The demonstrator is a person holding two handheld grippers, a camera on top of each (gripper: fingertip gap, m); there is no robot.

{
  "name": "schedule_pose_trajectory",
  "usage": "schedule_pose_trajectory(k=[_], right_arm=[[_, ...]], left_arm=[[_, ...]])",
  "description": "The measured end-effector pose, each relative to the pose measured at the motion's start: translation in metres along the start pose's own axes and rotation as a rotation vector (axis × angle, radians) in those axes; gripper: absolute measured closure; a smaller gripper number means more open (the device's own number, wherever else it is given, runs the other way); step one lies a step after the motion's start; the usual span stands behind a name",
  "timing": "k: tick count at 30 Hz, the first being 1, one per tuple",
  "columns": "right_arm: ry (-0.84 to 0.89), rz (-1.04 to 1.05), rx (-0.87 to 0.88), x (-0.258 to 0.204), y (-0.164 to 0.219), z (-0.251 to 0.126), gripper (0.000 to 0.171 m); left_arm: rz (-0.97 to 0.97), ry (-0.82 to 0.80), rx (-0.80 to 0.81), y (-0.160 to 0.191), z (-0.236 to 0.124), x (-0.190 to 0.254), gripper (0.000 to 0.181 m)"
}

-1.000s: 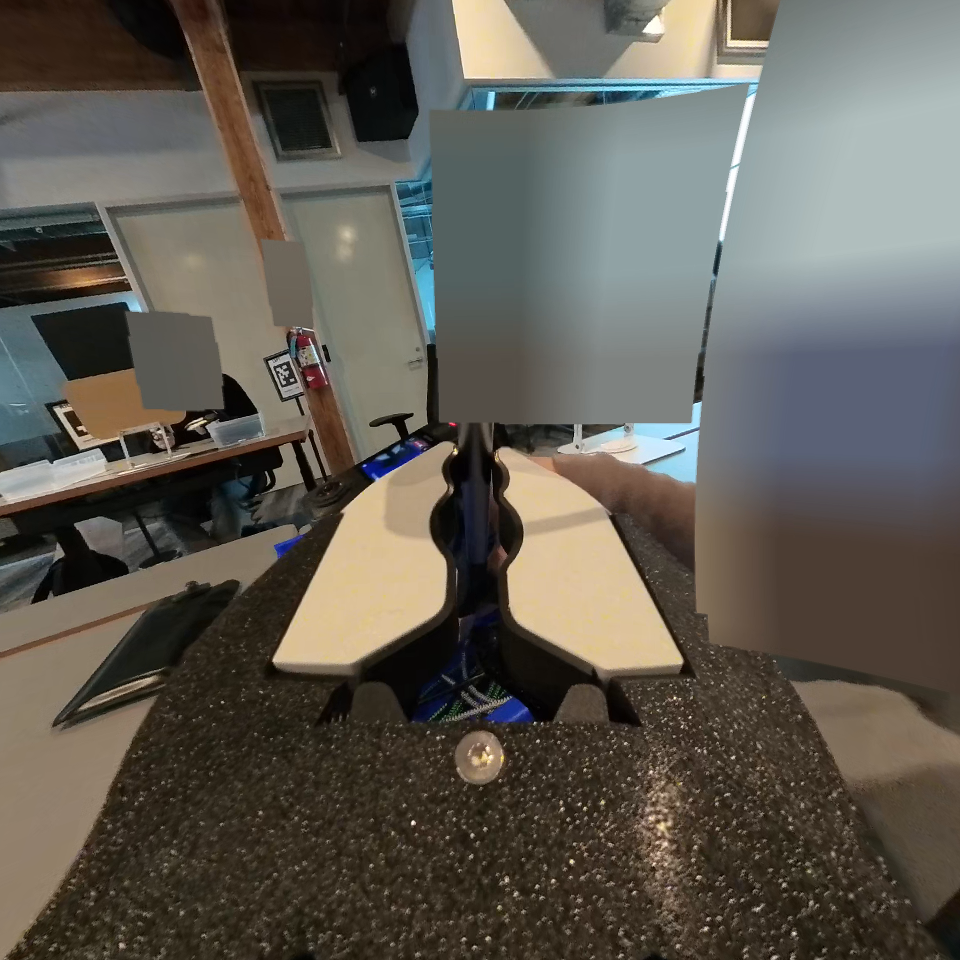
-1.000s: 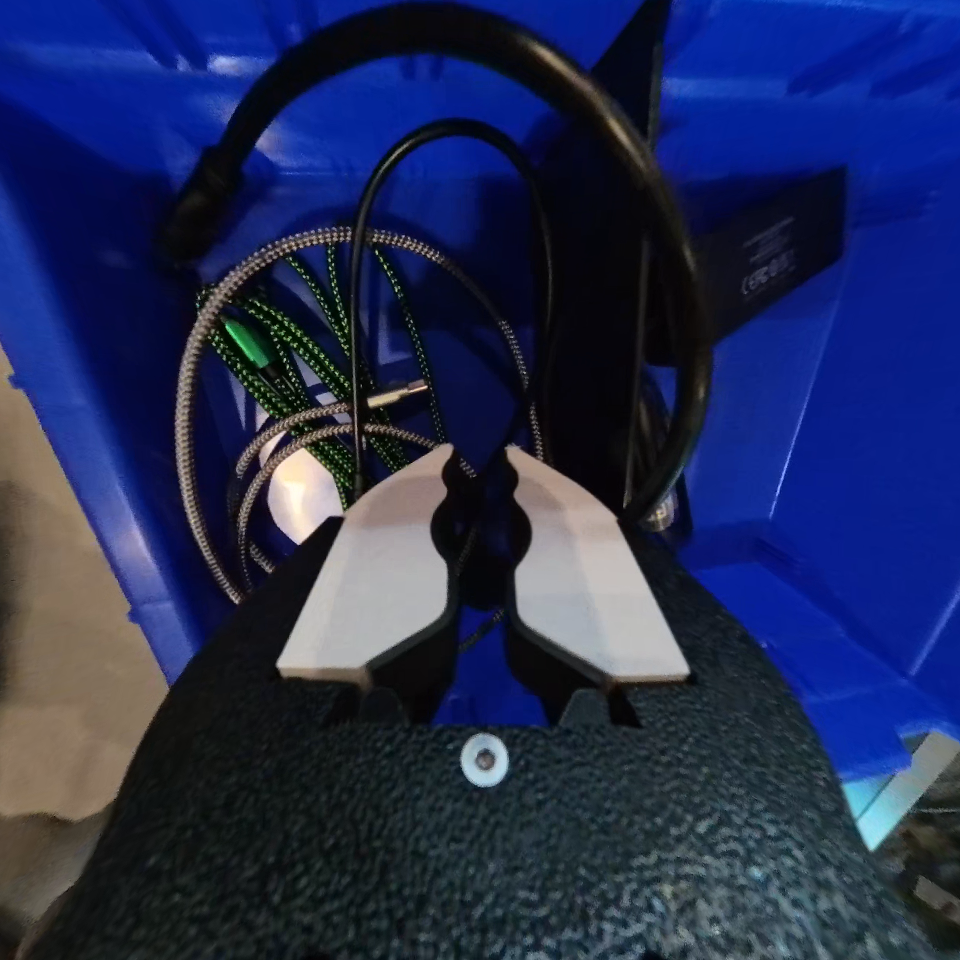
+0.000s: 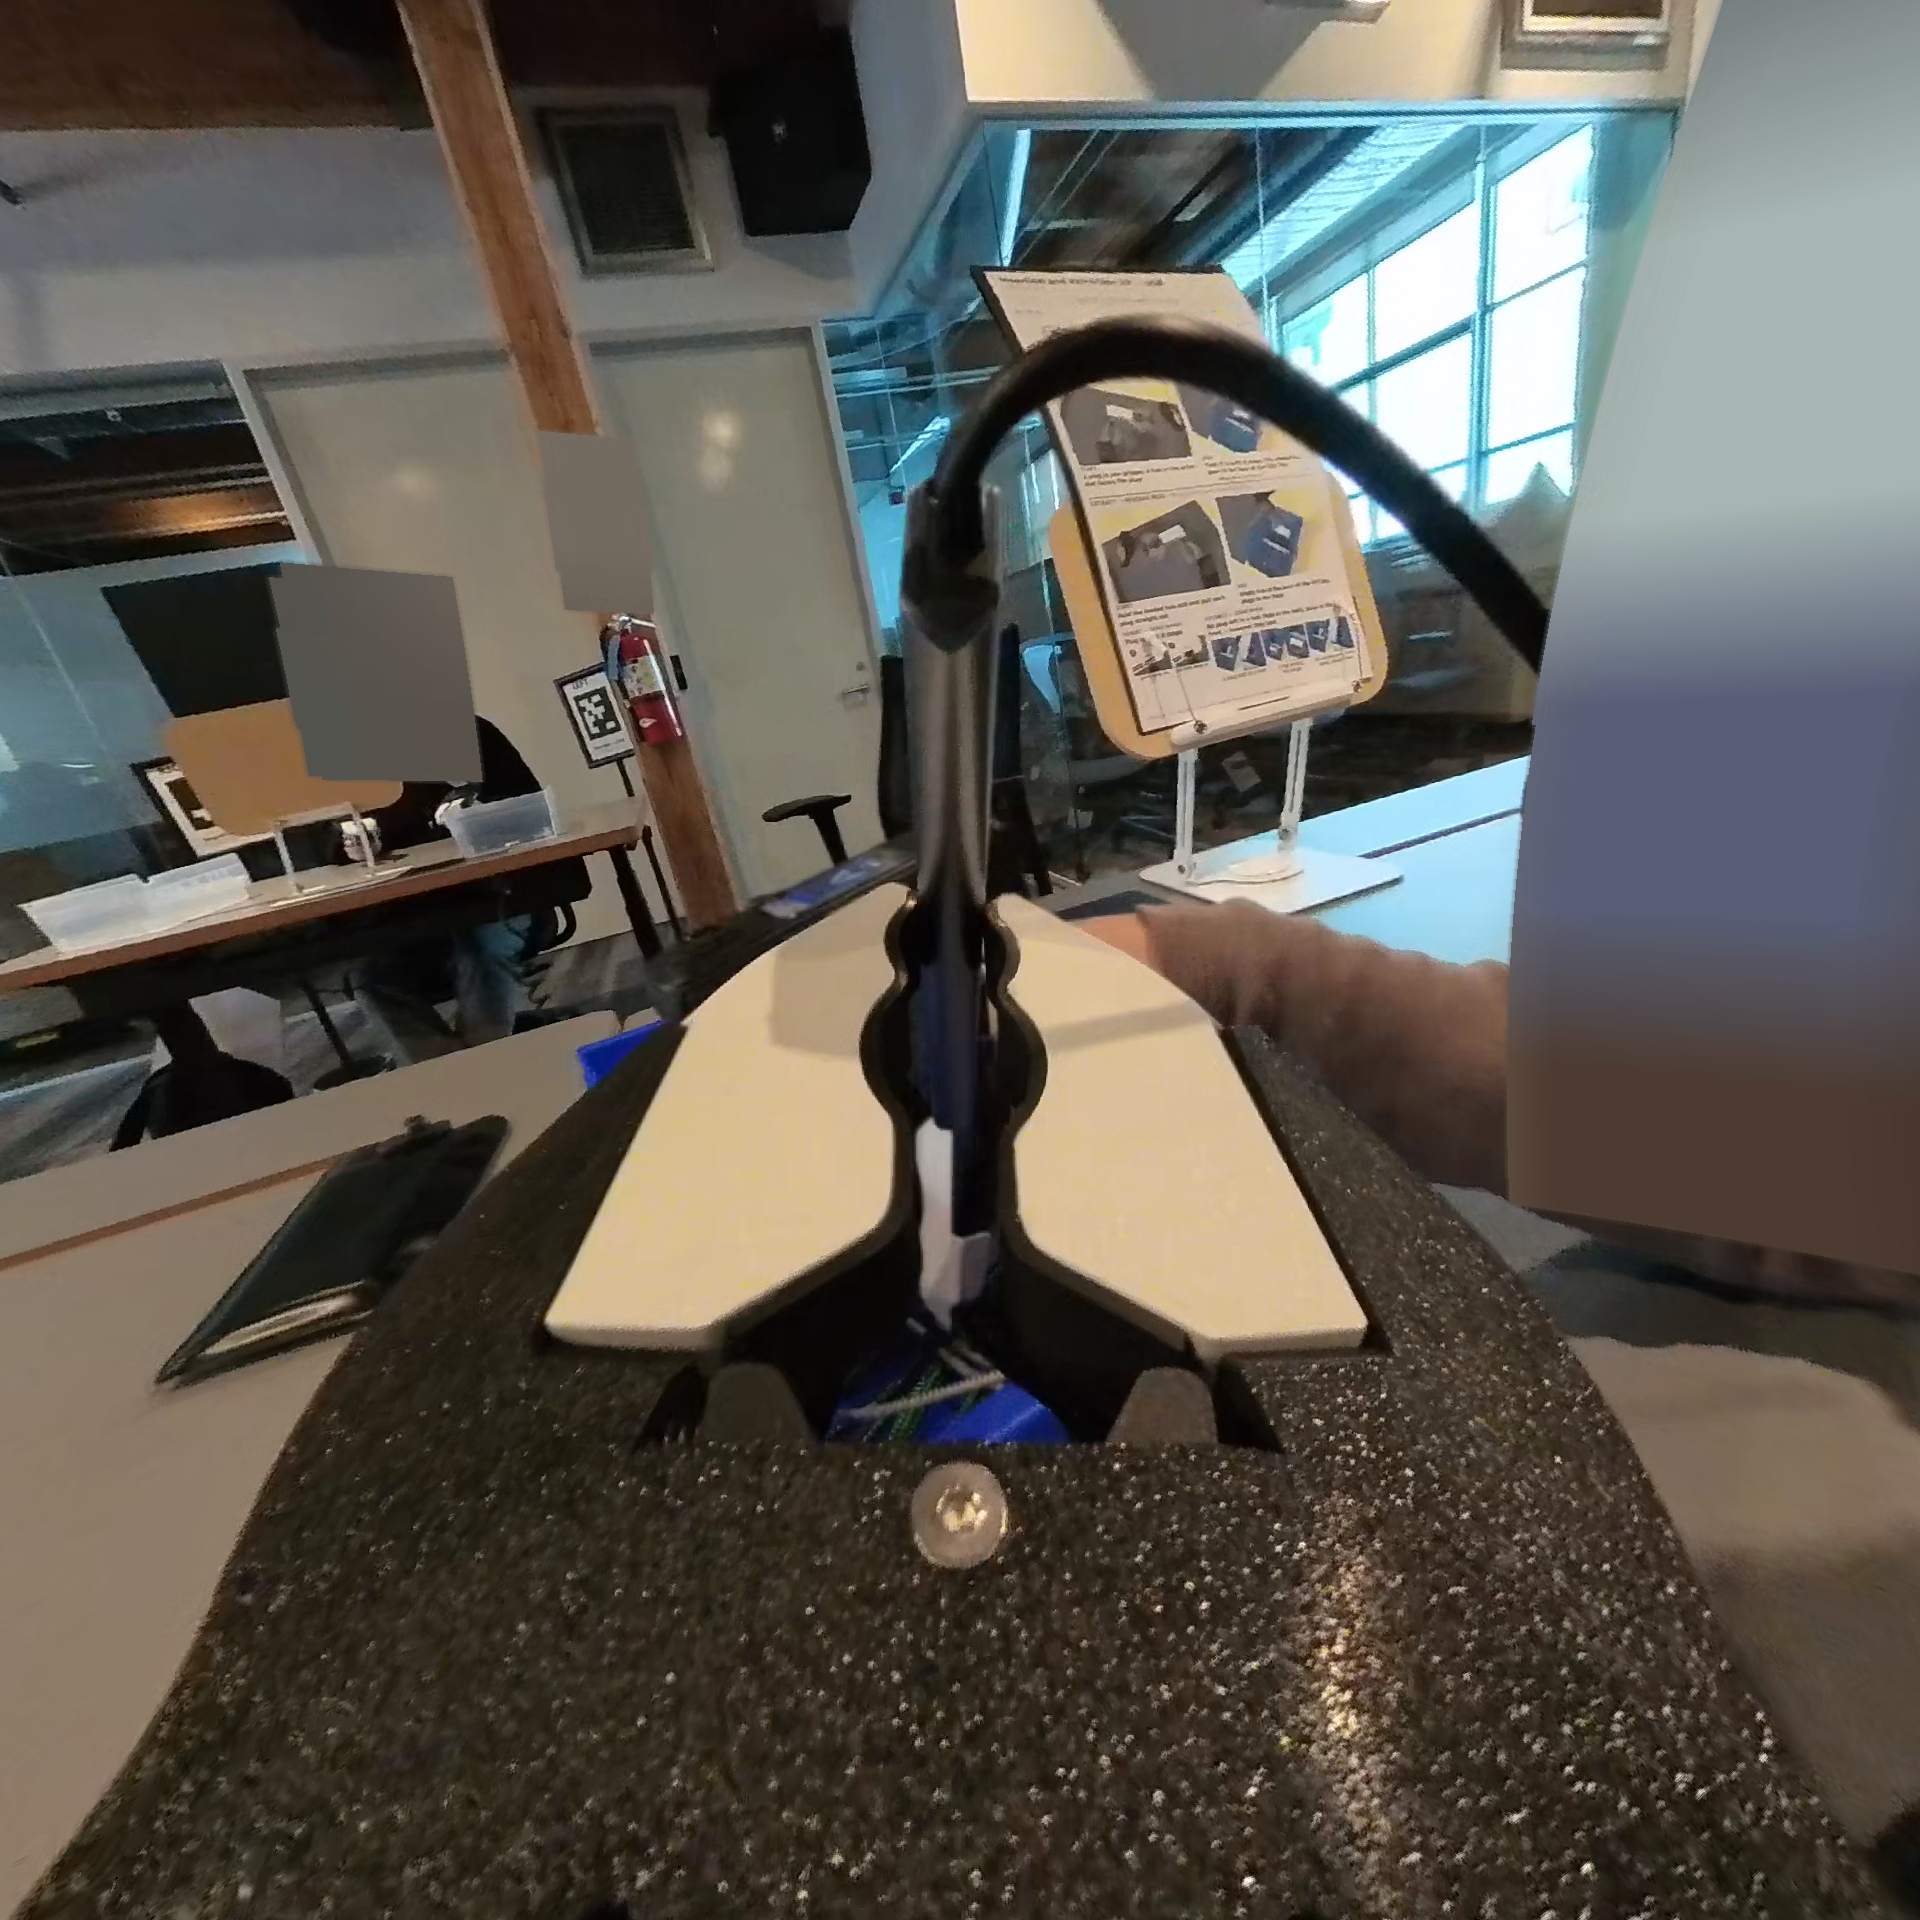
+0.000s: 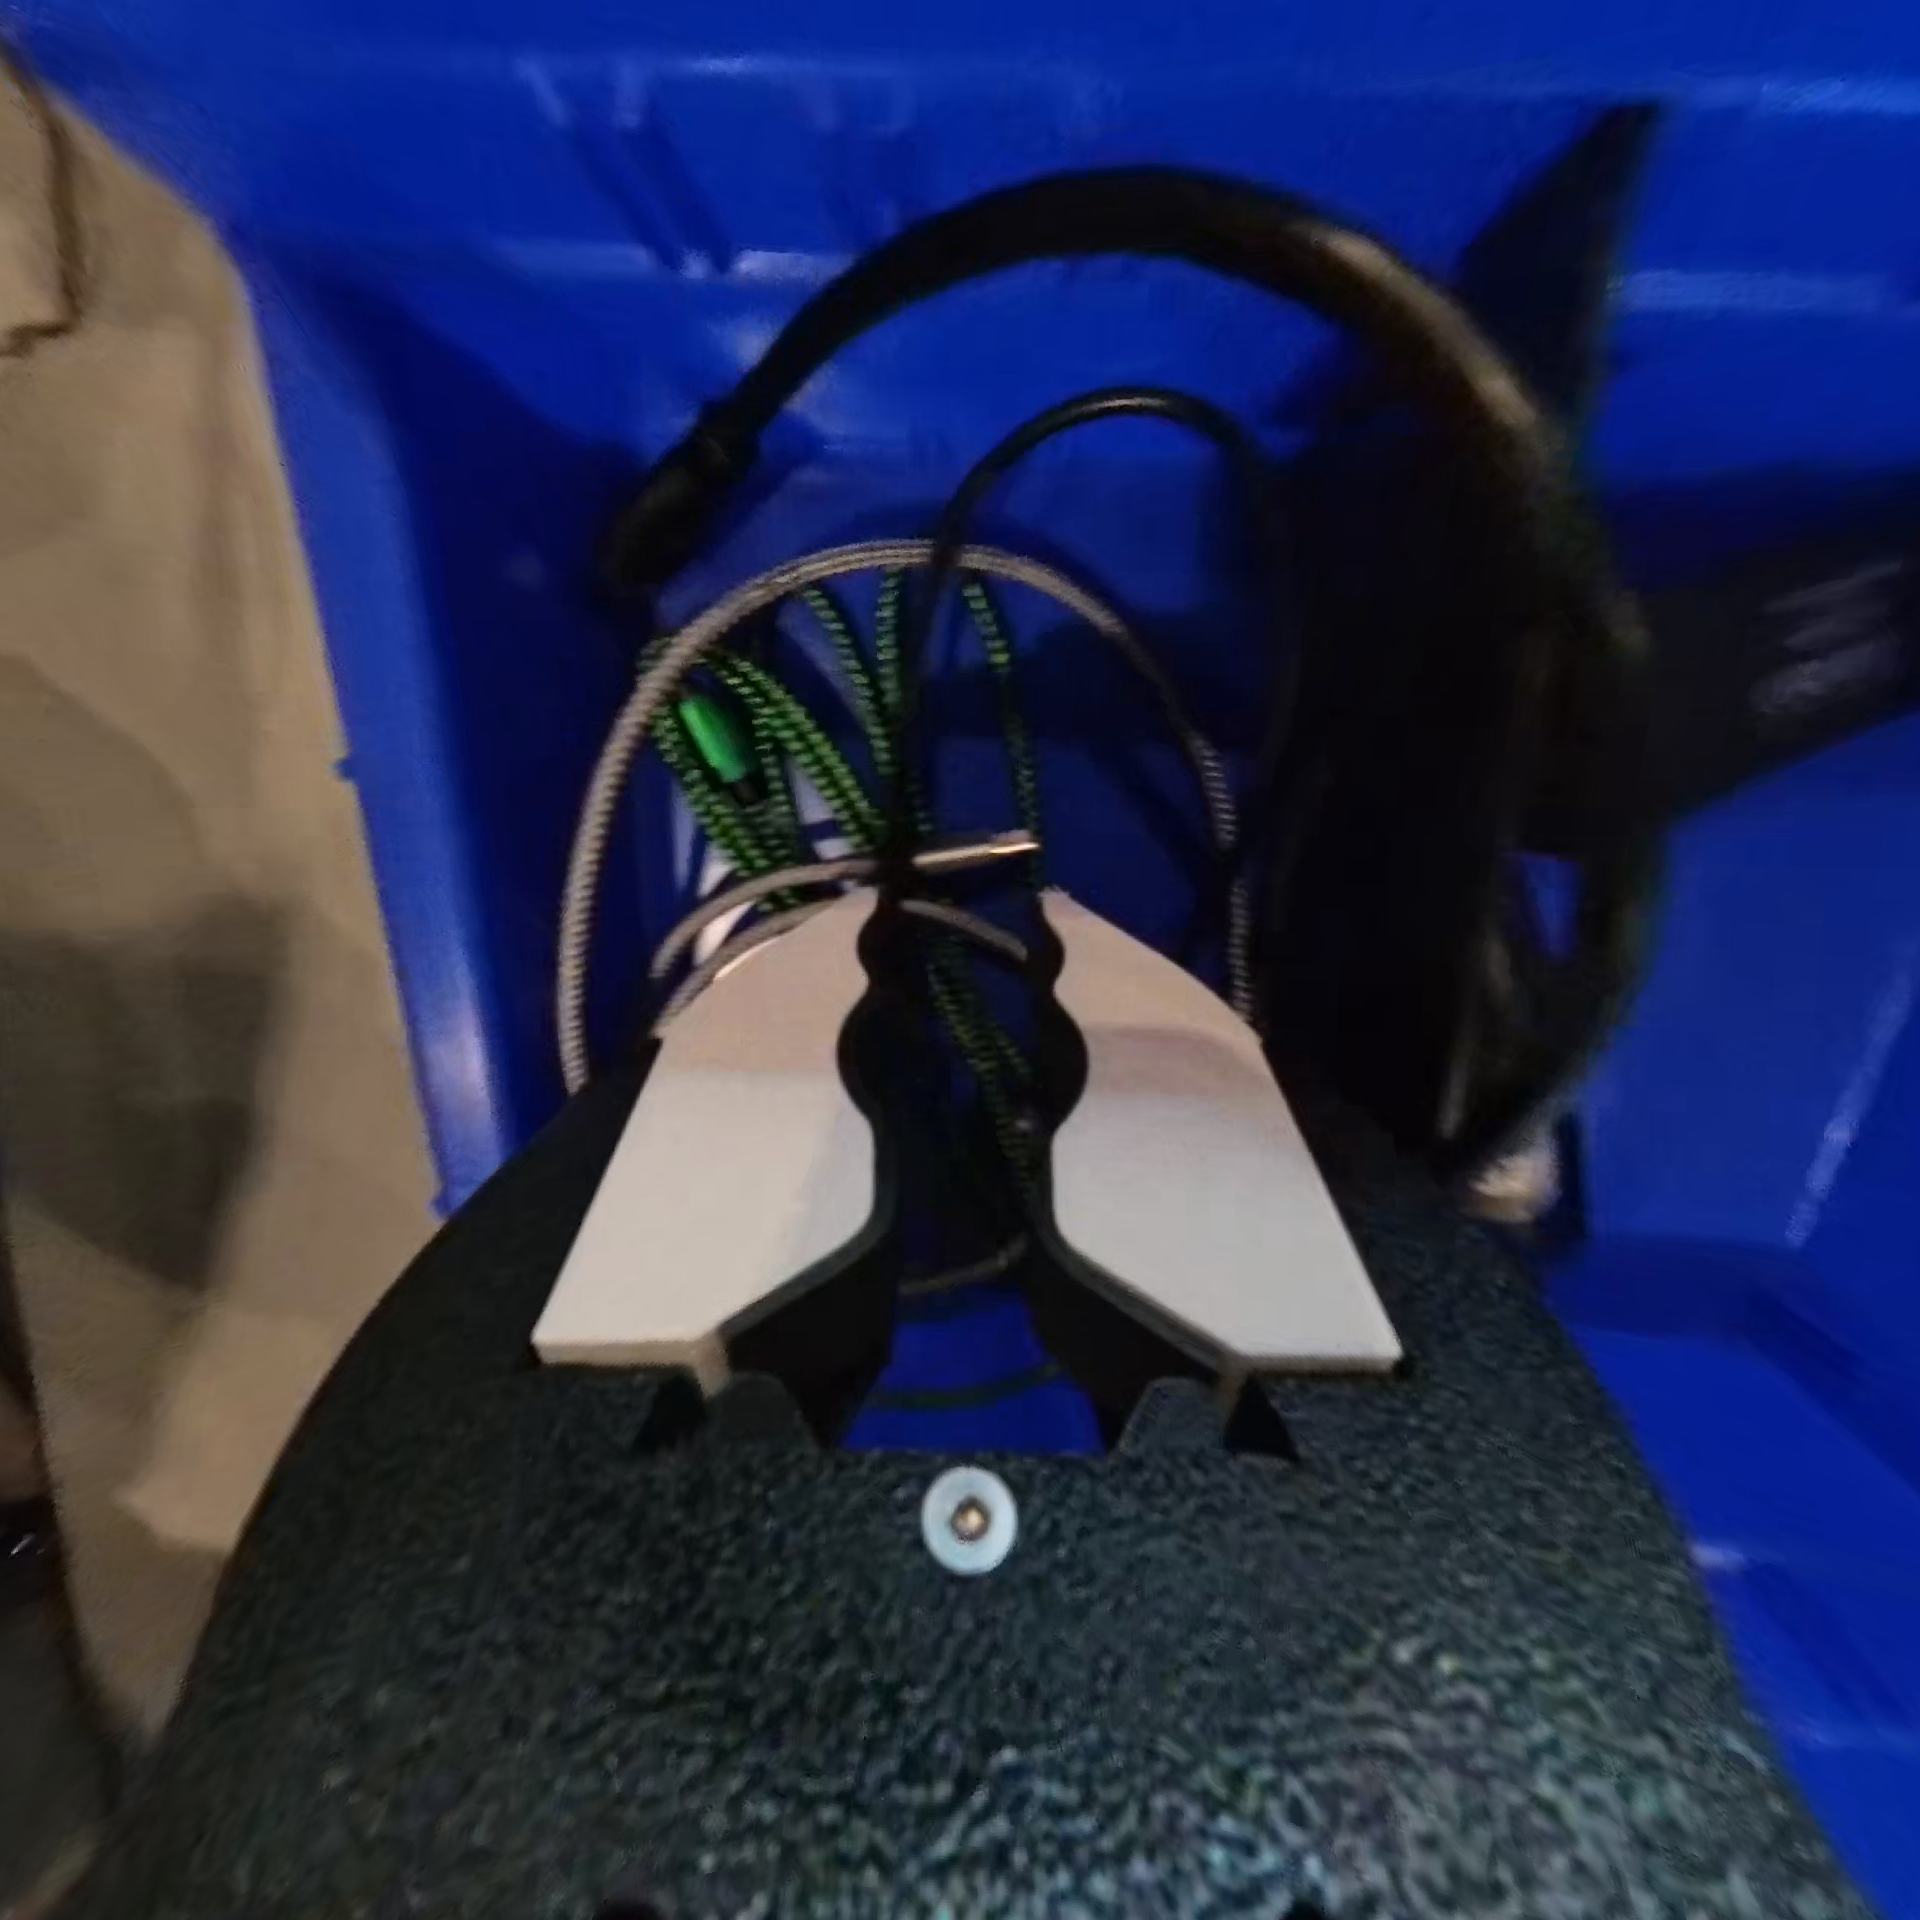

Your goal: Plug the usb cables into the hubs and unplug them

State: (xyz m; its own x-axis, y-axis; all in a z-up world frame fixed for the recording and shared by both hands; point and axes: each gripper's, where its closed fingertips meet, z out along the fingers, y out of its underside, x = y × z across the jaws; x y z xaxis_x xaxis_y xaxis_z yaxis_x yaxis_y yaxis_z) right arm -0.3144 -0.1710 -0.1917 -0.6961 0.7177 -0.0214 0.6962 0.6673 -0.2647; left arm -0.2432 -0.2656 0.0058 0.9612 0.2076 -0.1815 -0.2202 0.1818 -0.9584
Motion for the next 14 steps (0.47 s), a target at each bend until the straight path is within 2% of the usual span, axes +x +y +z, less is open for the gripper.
schedule_pose_trajectory(k=[4, 12, 14], right_arm=[[-0.116, 0.005, -0.031, -0.018, 0.006, -0.003, 0.152], [0.254, 0.09, -0.089, 0.034, 0.013, -0.004, 0.171], [0.333, 0.105, -0.111, 0.04, 0.013, -0.003, 0.168]], left_arm=[[-0.01, -0.019, 0.016, -0.003, -0.007, -0.005, 0.171], [-0.039, -0.01, 0.026, -0.001, -0.006, -0.007, 0.17], [-0.039, -0.002, 0.018, 0.001, -0.004, -0.005, 0.171]])
